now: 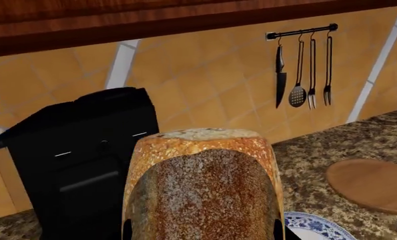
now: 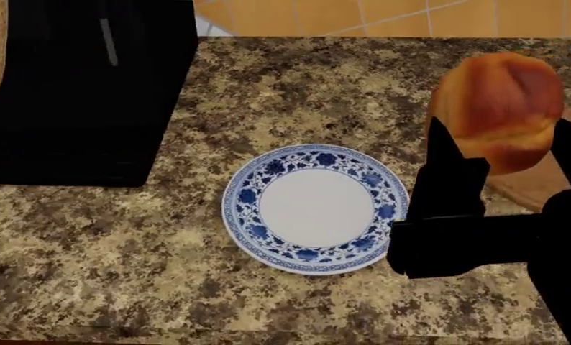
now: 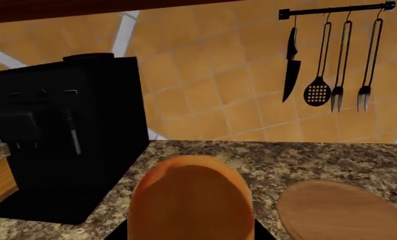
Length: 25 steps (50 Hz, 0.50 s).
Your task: Place all breads on the cutting board.
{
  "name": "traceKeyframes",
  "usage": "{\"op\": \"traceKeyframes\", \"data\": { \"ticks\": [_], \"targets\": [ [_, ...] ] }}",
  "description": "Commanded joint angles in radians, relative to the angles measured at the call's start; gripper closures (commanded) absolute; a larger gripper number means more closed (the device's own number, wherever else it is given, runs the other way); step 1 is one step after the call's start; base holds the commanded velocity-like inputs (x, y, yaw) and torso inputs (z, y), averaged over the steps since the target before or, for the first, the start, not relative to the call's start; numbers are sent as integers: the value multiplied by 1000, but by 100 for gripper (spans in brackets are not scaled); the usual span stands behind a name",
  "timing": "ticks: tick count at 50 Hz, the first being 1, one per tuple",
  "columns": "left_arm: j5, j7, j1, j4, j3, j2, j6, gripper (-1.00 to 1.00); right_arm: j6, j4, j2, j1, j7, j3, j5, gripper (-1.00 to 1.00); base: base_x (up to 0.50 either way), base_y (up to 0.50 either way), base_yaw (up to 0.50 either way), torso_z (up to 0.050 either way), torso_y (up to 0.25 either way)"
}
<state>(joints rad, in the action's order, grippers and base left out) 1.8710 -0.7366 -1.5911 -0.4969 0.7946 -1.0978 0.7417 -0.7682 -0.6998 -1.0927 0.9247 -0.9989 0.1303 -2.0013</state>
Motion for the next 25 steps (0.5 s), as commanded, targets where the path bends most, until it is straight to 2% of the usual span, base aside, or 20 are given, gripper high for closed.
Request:
{"op": "traceKeyframes", "data": {
  "ticks": [1,25],
  "targets": [
    [14,-23,9,5,0,-2,-22,100,-14,-5,5,-16,28,-12,34,100,0,500,0,0,0],
    [11,-36,15,19,-1,1,-23,100,-30,5,27,13,27,18,49,100,0,500,0,0,0]
  ]
}}
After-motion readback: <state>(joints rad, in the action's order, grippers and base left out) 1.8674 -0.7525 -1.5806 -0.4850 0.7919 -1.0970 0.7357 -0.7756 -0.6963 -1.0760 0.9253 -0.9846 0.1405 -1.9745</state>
